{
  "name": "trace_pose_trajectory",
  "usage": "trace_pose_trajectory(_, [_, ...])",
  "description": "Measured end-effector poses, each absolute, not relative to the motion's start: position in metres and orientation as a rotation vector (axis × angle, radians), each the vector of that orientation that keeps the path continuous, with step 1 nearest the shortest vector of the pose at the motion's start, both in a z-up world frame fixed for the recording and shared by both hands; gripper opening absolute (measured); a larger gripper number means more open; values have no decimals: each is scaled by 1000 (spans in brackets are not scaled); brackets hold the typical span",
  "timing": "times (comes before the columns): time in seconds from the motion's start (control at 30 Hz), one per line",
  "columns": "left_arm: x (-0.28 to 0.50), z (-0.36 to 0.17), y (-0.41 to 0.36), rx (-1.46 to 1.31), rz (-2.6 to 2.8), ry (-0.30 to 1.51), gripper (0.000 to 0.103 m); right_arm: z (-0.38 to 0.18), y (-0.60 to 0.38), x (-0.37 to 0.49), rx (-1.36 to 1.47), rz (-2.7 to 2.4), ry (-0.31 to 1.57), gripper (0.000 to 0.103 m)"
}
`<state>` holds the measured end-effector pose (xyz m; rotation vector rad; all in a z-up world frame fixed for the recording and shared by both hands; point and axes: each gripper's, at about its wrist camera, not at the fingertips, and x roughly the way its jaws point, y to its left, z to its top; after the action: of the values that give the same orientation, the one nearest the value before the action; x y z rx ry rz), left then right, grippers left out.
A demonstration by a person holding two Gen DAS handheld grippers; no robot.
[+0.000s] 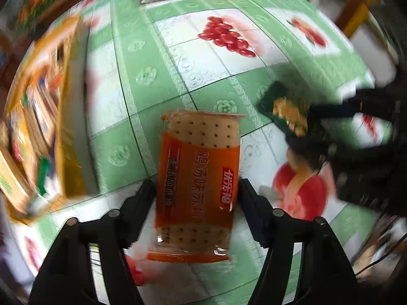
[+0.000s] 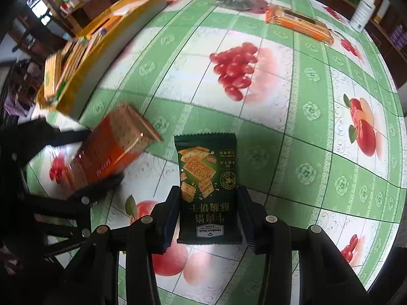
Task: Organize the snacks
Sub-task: 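Lift both packs and carry them toward the white tray, then lower both packs into the white tray and open both tools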
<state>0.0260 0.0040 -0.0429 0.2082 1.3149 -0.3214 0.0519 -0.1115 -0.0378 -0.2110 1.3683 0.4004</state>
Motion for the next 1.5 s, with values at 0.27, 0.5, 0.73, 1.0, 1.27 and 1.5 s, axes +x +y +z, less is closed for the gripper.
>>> trace_pose_trajectory(0.27, [18,-35,11,147,-350,1311,55,-40,-105,30,-261,373,1292,45])
trace_pose_trajectory(0.5, [-2,-10,16,129,-389,1247,55,-29,-111,16,-216,383,1280,45])
trace_pose_trajectory(0.73, [-15,21,19,141,-400,1183,55,-2,-111,18,-214,403,1253,45])
trace_pose_trajectory(1.0, [8,65,77,127,-273,1078,55,44,-67,36,-245,462,1157,45])
trace_pose_trajectory(1.27, [89,81,168,103,-39,1041,55,72,20,97,-233,533,1077,45])
trace_pose_trajectory(1.5, [160,56,207,87,77,1058,56,53,89,165,-178,550,1091,45])
